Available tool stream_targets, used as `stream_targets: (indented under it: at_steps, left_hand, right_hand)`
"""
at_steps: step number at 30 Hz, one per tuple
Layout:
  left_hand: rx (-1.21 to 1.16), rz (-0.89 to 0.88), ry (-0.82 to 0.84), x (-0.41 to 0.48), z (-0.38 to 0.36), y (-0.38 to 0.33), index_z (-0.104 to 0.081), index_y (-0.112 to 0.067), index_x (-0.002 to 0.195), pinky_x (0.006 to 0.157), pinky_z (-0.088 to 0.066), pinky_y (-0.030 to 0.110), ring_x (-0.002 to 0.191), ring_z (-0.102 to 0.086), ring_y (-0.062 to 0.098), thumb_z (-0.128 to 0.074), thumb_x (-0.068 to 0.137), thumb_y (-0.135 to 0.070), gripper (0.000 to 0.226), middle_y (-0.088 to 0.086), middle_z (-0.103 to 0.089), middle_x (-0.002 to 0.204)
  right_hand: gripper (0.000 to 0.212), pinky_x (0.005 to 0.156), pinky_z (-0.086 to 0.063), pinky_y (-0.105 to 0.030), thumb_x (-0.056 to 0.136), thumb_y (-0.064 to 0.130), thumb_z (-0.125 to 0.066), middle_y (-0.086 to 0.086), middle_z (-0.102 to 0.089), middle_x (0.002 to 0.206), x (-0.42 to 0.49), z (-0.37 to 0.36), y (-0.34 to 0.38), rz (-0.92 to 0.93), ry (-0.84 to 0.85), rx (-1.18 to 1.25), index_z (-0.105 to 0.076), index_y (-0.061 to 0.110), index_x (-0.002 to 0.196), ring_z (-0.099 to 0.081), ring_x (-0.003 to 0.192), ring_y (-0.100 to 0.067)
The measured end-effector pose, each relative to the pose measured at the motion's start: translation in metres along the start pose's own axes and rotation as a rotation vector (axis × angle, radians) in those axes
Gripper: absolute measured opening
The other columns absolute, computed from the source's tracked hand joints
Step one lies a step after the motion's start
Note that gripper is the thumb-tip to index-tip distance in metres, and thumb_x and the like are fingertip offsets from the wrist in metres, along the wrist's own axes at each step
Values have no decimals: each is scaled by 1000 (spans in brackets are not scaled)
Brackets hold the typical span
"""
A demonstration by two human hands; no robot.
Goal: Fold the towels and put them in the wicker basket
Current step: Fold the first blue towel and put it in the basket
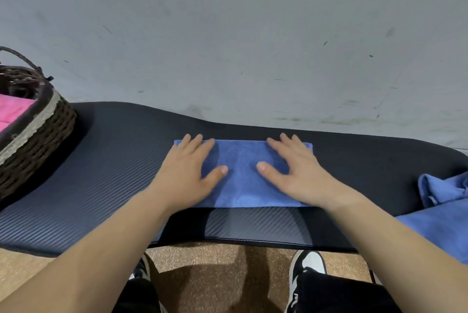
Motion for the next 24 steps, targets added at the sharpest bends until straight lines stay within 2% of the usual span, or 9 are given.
stream_targets:
  at_steps: [2,4,9,12,14,16,19,21,24]
  left_hand:
    - [99,37,108,1,-18,13,-12,-36,164,129,1,49,160,10,20,-19,84,-82,93,-3,1,174]
    - [80,59,110,2,-18,21,-10,-41,163,129,3,50,159,13,19,-27,92,-77,82,-3,5,174]
    - [69,182,-55,3,19,31,-31,-36,158,115,-31,50,147,-31,27,-53,81,-81,92,-6,-39,157]
    - [73,303,21,0,25,40,-48,-40,140,105,-39,49,130,-44,25,-73,73,-72,79,-10,-56,130]
    - [-106,349,54,-4,25,45,-62,-34,111,91,-51,43,107,-59,19,-84,67,-61,55,-13,-65,103]
    - [-313,405,59,-10,24,54,-65,-13,91,69,-53,35,79,-63,19,-91,64,-44,48,-4,-67,83]
    - [-533,482,84,-20,25,63,-72,-4,93,69,-56,35,79,-73,25,-91,66,-32,44,6,-76,85]
    - [-662,538,120,-28,26,65,-78,-14,97,75,-62,37,87,-77,23,-89,74,-26,28,1,-81,90]
    - [-800,619,155,-40,29,69,-76,-11,105,71,-63,39,88,-79,26,-87,79,-19,29,4,-82,92]
  right_hand:
    - [84,127,14,-44,96,73,-43,2,15,173,-2,-23,-7,-18,143,-161,-7,41,164,24,157,-18]
    - [90,125,19,-45,92,79,-39,4,26,170,-1,-30,-13,-18,182,-222,4,44,163,33,154,-17]
    - [103,125,20,-45,85,84,-46,4,27,170,-1,-29,-11,-5,202,-217,7,43,163,35,153,-16]
    - [116,125,19,-47,74,90,-47,3,28,170,-5,-31,-13,15,235,-263,11,43,162,35,152,-17]
    - [121,125,18,-47,68,93,-47,3,23,171,-7,-32,-11,21,238,-271,10,43,162,32,154,-18]
    - [128,128,10,-47,55,96,-44,2,5,172,-8,-27,-6,23,198,-255,-1,42,163,17,158,-19]
    - [128,128,-3,-43,49,93,-55,8,-18,158,-9,-20,2,29,131,-240,-15,42,160,-6,152,-19]
    - [127,128,2,-45,55,91,-61,5,-10,163,-11,-26,5,16,157,-235,-12,42,161,4,155,-20]
    - [126,125,17,-49,65,92,-58,3,20,172,-15,-45,10,2,222,-265,5,43,163,31,155,-21]
Point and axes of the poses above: each hand's wrist, its own x-axis towards the middle knuckle, its own z-axis out of the back of the hand, y = z × x, the point moved 9 cm from there along x, towards the middle knuckle
